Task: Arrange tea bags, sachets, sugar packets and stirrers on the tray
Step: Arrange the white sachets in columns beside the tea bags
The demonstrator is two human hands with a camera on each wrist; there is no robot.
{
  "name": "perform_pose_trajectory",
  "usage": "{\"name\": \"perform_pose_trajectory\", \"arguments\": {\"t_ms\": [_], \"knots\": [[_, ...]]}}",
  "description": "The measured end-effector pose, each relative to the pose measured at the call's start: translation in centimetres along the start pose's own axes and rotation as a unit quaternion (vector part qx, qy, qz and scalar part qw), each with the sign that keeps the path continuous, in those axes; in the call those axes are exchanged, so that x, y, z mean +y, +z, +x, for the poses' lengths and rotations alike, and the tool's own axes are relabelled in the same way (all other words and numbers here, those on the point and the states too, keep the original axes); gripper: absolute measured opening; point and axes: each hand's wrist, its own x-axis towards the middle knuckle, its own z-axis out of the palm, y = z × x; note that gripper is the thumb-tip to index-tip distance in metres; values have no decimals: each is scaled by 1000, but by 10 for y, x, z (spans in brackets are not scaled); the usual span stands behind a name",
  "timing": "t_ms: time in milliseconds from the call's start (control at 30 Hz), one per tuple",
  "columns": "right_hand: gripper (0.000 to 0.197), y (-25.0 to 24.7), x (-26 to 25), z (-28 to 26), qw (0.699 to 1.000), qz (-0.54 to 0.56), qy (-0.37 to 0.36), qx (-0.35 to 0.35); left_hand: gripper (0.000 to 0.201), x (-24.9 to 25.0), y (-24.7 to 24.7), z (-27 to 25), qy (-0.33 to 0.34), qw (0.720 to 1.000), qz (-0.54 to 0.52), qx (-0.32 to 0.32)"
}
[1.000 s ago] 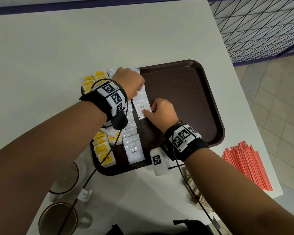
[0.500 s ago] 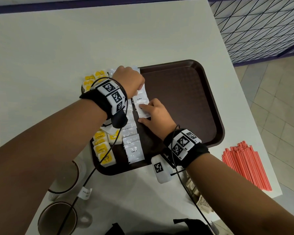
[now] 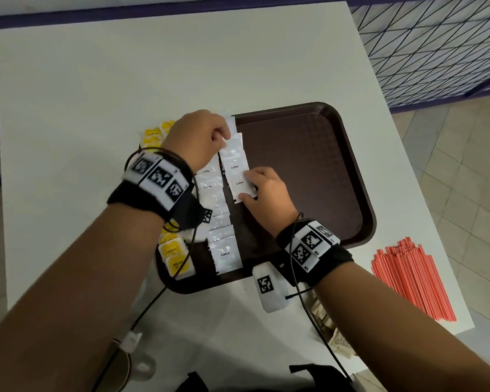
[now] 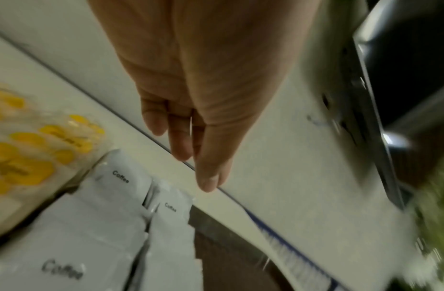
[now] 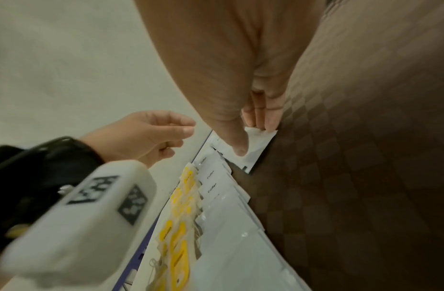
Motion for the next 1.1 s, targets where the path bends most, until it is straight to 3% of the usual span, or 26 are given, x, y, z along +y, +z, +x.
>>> {"name": "perform_pose_trajectory", "arguments": {"t_ms": [133, 433, 1100], "knots": [[46, 1, -2, -1, 1000, -1, 0, -11, 15, 0, 3, -44, -71, 987, -119, 77], [47, -7, -6, 15, 1000, 14, 0, 6, 15, 5, 25, -121, -121, 973, -182, 69], [54, -5, -12, 51, 994, 104, 17, 6, 13, -2, 29, -124, -115, 978, -155, 74]]}}
